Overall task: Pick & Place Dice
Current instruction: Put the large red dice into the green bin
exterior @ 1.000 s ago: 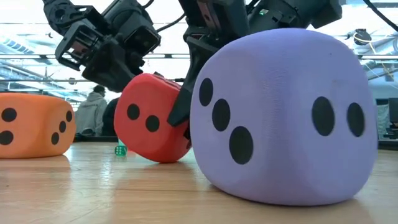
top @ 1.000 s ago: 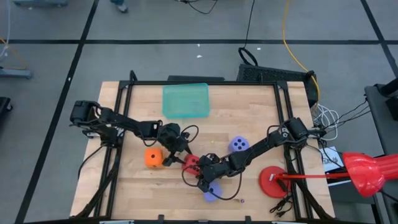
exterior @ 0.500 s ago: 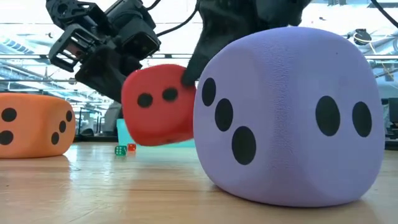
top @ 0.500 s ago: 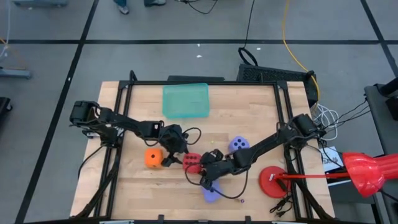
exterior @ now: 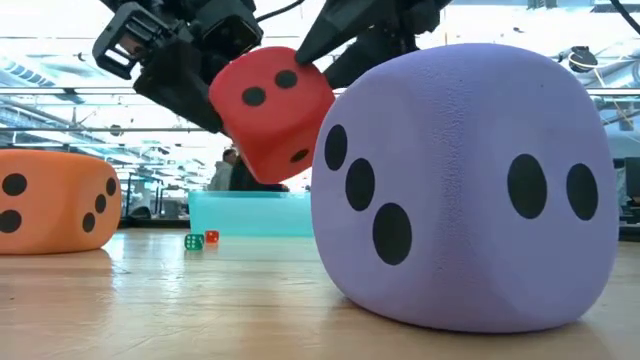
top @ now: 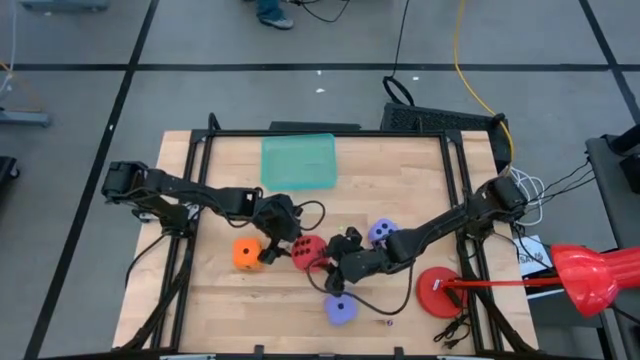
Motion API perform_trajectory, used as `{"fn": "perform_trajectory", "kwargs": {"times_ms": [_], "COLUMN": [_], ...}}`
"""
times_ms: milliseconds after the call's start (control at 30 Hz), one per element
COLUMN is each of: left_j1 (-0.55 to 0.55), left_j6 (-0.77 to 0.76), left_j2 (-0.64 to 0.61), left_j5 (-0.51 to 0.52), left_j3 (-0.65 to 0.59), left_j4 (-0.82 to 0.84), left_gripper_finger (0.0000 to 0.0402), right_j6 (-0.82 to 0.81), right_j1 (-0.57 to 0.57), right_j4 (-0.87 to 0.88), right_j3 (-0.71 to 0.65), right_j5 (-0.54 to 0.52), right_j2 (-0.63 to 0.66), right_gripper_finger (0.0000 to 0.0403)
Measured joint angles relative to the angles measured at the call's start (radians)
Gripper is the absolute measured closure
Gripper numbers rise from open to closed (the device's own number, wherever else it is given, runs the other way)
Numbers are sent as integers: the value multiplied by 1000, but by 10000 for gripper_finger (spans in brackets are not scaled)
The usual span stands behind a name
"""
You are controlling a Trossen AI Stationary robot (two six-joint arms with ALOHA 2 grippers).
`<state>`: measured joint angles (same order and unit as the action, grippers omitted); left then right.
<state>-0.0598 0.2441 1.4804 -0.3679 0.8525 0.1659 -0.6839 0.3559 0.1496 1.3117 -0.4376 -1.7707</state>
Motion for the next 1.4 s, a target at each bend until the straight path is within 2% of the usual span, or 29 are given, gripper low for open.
{"fn": "perform_trajectory", "kwargs": {"times_ms": [133,567,867,1200,1400], "left_j1": [12,114,203,312,413], "left_j6": [16,51,96,139,166], "left_j2": [-2,-9,-9,-9,-34], "left_j5": [26,29,30,27,-30], "left_j3": [33,135,222,223,280], "left_j4": [48,185,228,231,245], "left_gripper_finger": [135,135,135,135,135], "right_j6": [32,177,272,339,391], "right_j1": [-15,-102,-174,-255,-308], "right_j4": [-3,-11,-33,-29,-40], "right_j3": [0,2,5,1,1], "right_j5": [-31,-36,-30,-8,-14], "right_j2": [22,96,134,135,160], "right_gripper_finger": [250,250,250,249,249]}}
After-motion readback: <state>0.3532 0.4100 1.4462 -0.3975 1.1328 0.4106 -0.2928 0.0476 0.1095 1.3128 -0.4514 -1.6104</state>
